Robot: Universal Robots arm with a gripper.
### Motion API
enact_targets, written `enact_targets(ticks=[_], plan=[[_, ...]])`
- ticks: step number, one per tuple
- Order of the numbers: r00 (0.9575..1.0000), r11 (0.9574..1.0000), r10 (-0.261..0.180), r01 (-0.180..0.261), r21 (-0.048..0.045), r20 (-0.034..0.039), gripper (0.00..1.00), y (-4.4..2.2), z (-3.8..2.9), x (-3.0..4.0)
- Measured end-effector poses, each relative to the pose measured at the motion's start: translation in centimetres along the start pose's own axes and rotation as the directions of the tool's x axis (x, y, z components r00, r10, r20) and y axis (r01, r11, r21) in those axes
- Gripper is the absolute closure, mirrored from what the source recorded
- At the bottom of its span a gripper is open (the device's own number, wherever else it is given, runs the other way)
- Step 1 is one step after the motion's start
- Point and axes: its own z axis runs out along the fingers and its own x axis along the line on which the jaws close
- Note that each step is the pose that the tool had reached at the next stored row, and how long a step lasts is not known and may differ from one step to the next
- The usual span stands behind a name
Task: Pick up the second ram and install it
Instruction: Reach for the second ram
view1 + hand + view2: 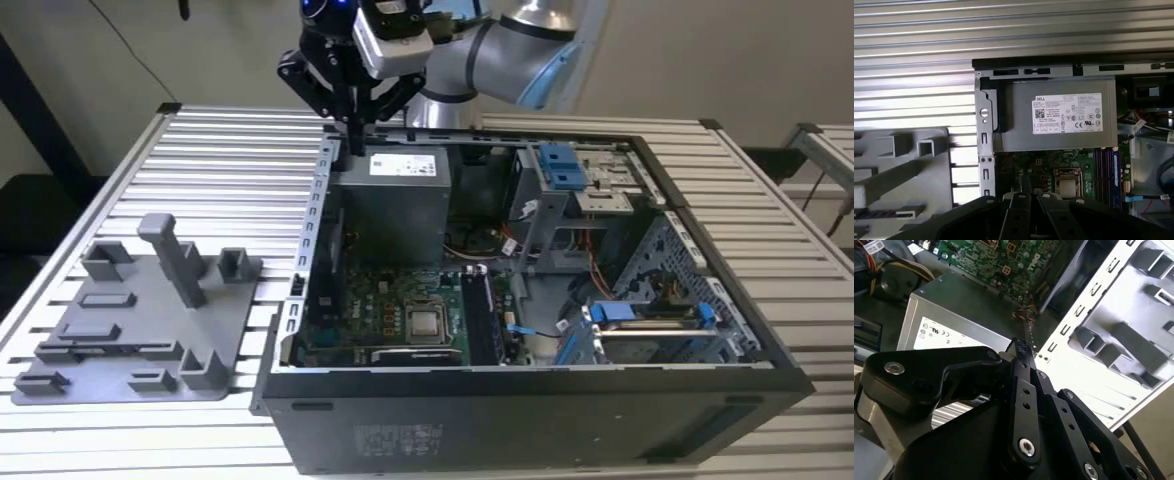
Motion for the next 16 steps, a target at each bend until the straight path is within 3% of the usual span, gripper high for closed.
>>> enact_targets(ticks=[16], plan=[[0.9998,1.0000,0.001,-0.001,0.0014,-0.0185,0.89,-0.02,0.09,0.16]])
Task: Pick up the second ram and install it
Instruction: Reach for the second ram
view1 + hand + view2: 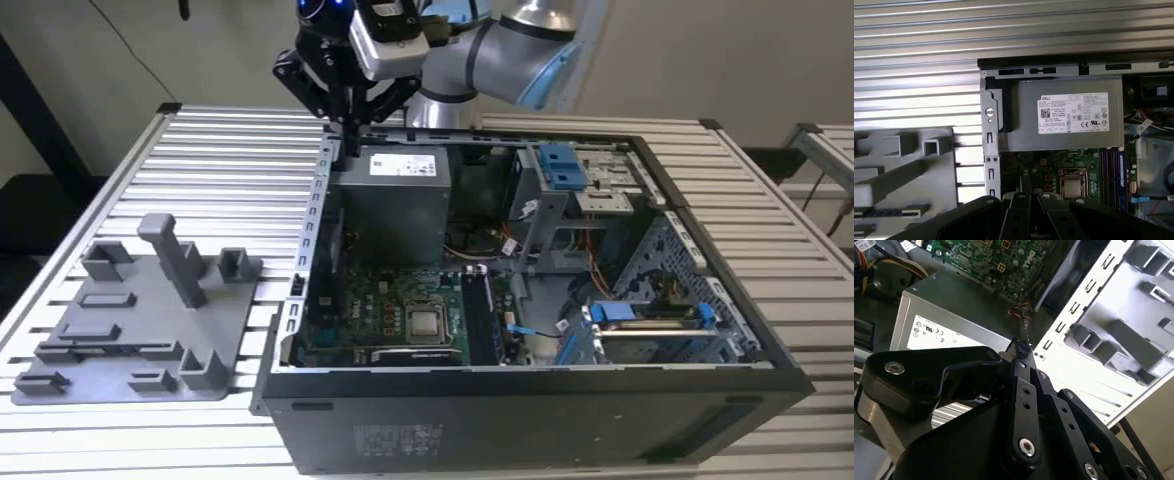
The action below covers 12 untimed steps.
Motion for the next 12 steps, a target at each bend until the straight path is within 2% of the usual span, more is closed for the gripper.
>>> enact_targets(ticks=[6,12], plan=[[1.0000,1.0000,0.000,0.000,-0.0001,-0.0003,0.89,-0.05,0.05,0.63],[1.0000,1.0000,0.000,0.000,0.0000,-0.0003,0.89,-0.16,0.11,2.17]])
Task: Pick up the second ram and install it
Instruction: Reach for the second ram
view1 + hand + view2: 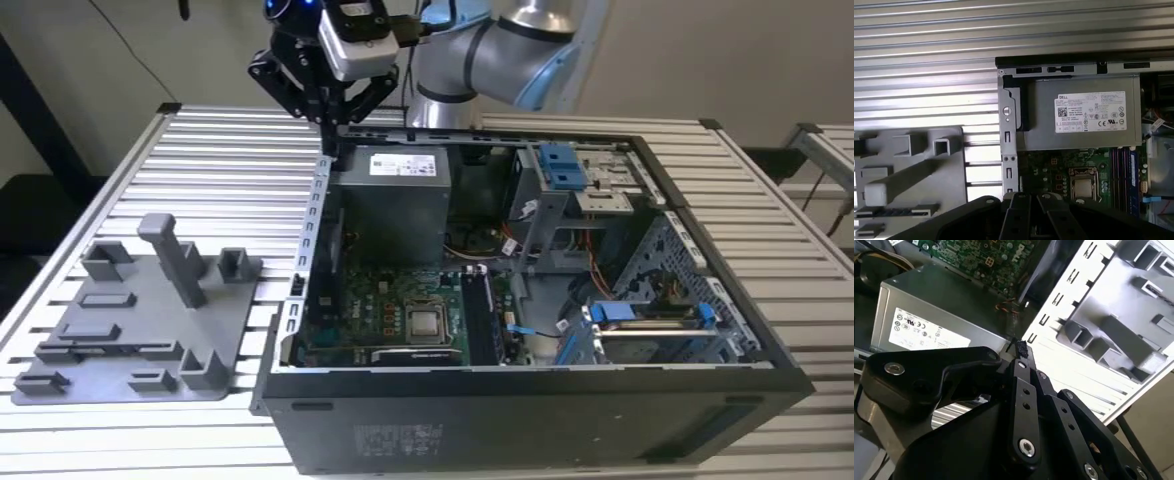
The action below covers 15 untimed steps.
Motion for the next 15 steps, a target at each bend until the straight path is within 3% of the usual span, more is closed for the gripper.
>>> enact_targets(ticks=[6,15], plan=[[1.0000,1.0000,0.000,0.000,0.0000,0.0000,0.89,-0.10,0.10,1.38],[1.0000,1.0000,0.000,0.000,0.0000,-0.0001,0.89,-0.21,0.23,2.81]])
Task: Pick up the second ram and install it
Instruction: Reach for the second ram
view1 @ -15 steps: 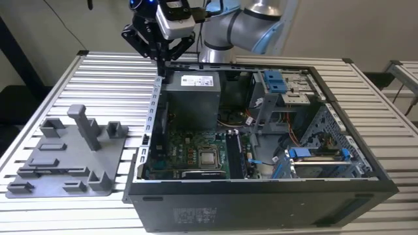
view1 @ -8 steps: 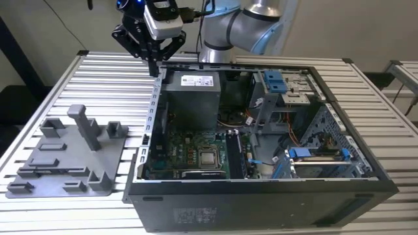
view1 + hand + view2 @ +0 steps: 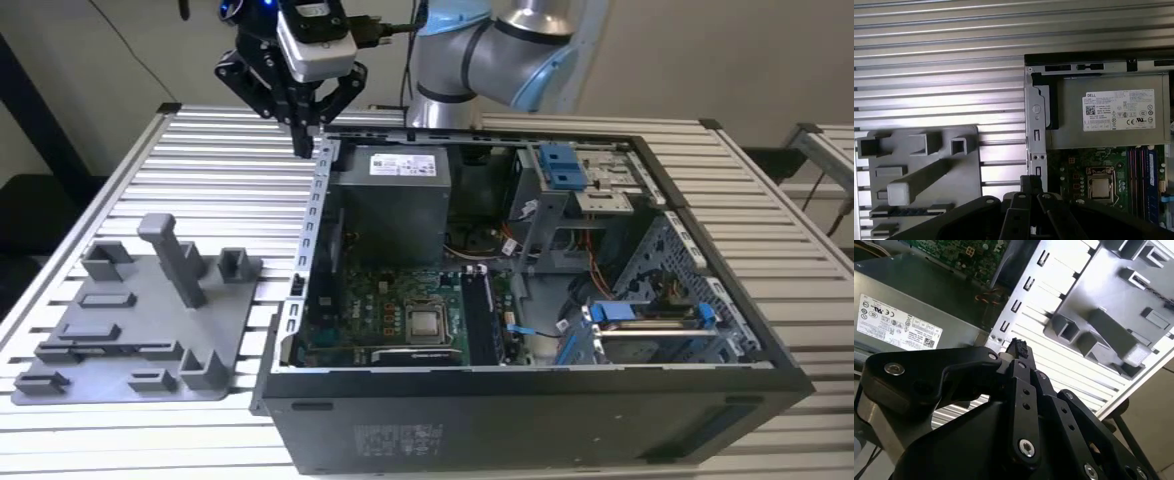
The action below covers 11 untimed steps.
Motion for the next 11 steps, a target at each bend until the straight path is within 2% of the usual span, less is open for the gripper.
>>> enact_targets(ticks=[11], plan=[[1.0000,1.0000,0.000,0.000,0.0001,-0.0005,0.89,-0.10,0.16,1.27]])
